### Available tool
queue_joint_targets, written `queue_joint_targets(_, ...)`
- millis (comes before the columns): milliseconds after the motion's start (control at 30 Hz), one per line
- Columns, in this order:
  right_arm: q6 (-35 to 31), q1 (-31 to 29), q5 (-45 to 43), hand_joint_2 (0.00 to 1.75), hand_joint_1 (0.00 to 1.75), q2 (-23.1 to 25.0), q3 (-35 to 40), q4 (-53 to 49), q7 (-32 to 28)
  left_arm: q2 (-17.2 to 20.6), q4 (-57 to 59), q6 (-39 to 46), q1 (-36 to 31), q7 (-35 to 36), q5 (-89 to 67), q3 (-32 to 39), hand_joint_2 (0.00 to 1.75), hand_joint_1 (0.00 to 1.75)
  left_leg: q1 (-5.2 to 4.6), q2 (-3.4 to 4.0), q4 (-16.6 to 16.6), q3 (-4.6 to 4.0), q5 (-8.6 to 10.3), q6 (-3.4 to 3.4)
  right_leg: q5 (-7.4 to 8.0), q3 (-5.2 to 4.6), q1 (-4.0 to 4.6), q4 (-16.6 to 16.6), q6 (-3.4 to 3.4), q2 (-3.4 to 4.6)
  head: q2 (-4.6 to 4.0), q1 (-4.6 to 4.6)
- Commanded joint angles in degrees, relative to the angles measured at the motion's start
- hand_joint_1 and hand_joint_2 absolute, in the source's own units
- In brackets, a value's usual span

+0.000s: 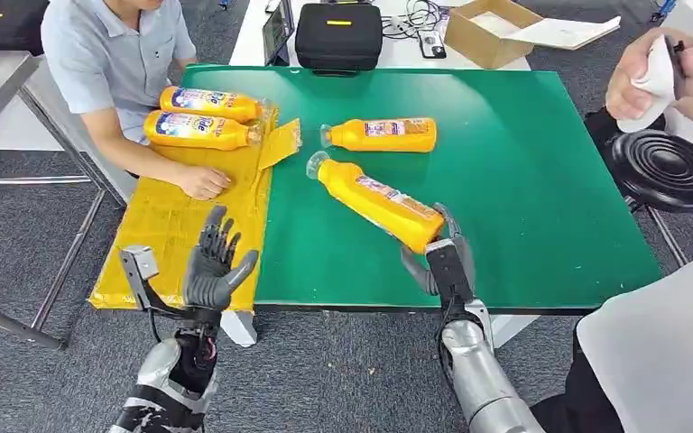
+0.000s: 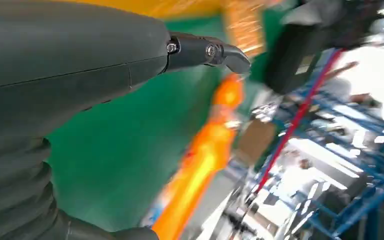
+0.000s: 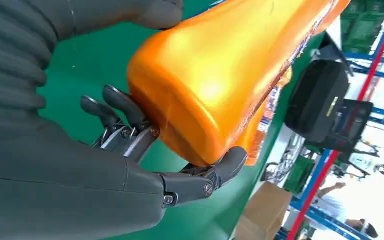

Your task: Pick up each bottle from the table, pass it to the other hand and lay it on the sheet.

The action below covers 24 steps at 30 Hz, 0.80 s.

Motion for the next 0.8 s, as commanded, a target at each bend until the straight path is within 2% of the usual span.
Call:
queue_joint_targets(33,0.4,0.3,-1.3,1.75,1.75,-0.4,2.9,-5.0,0.0,-0.7,10.1,-2.2,-1.2,3.7,3.1,-6.0,1.75,0.0,0.0,-0.02,0.0,0.32,-0.13,-0.04,-0.15,0.32,0.02,0.0,-0.1,-0.04,0.0,-0.02)
queue_joint_targets(233,1.1,1.1,-1.6,1.75,1.75,-0.1,3.7,-7.4,0.0,-1.1,10.6,-3.4,-1.3,3.5,6.6,-8.2,1.75,0.0,0.01,-0.02,0.0,0.34,-0.14,-0.05,-0.15,0.34,0.03,0.0,-0.1,-0.04,0.0,0.0)
queue_joint_targets(400,3.1,3.1,-2.0,1.75,1.75,1.0,6.7,-10.9,0.0,-2.3,6.0,-9.6,0.1,2.9,14.0,-7.2,1.75,0.0,0.03,0.02,0.0,0.28,-0.15,-0.06,-0.14,0.28,0.05,0.0,-0.11,0.0,0.0,-0.02)
queue_joint_targets(500,3.2,3.8,-1.8,1.75,1.75,1.2,8.2,-11.9,0.0,-2.5,5.6,-10.4,0.3,3.0,15.1,-7.0,1.75,0.0,0.01,0.03,0.0,0.04,-0.04,-0.03,-0.03,0.04,0.02,0.0,-0.05,0.02,0.0,0.0)
queue_joint_targets(800,4.0,4.5,-2.5,1.75,1.75,1.1,9.8,-13.7,0.0,-2.8,6.5,-11.6,-0.1,3.2,16.6,-6.7,1.75,0.0,0.03,0.04,0.0,0.27,-0.13,-0.04,-0.12,0.27,0.04,0.0,-0.09,0.03,0.0,0.0)
